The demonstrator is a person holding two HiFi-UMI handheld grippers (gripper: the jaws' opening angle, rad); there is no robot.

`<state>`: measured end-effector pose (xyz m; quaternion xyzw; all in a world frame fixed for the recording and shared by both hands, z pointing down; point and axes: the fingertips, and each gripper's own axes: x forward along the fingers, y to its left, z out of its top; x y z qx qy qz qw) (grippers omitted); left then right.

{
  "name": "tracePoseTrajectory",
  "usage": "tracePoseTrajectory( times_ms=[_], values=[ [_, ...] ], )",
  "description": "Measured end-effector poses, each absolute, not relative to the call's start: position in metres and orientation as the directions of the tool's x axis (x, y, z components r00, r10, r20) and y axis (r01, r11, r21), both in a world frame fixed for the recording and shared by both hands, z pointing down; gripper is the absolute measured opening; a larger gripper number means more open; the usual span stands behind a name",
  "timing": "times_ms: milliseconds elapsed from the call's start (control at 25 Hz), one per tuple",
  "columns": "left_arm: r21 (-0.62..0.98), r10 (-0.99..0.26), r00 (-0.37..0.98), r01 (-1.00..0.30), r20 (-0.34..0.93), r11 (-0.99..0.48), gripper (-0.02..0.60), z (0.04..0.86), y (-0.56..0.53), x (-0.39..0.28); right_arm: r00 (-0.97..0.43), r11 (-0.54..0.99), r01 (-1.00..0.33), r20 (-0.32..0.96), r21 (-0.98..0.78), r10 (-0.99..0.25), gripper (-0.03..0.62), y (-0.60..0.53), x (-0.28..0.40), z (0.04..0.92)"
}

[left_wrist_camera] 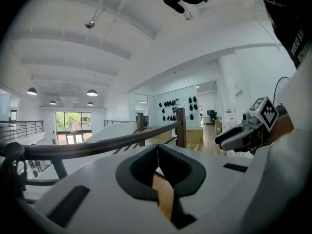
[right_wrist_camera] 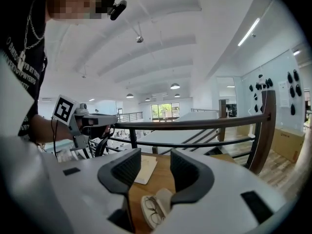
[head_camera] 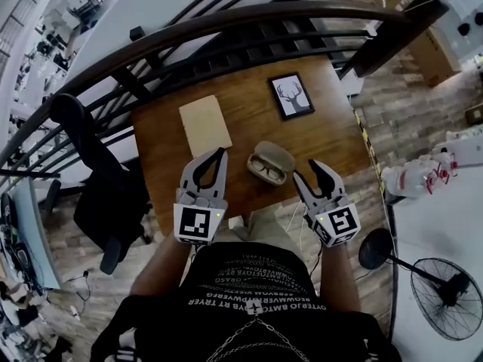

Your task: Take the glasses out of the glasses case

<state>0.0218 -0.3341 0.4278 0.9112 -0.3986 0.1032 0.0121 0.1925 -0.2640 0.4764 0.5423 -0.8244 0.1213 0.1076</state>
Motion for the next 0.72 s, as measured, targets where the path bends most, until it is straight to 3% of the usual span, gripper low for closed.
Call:
tracePoseTrajectory(
  times_ms=[720],
  values=[
    [-0.047, -0.727, 0.618, -0.752, 0.298, -0.658, 0.028, 0.505, -0.361, 0.039, -0.497, 0.460, -0.866, 0.461, -0.199, -0.736, 0.179, -0.286, 0.184, 0.602]
  ],
)
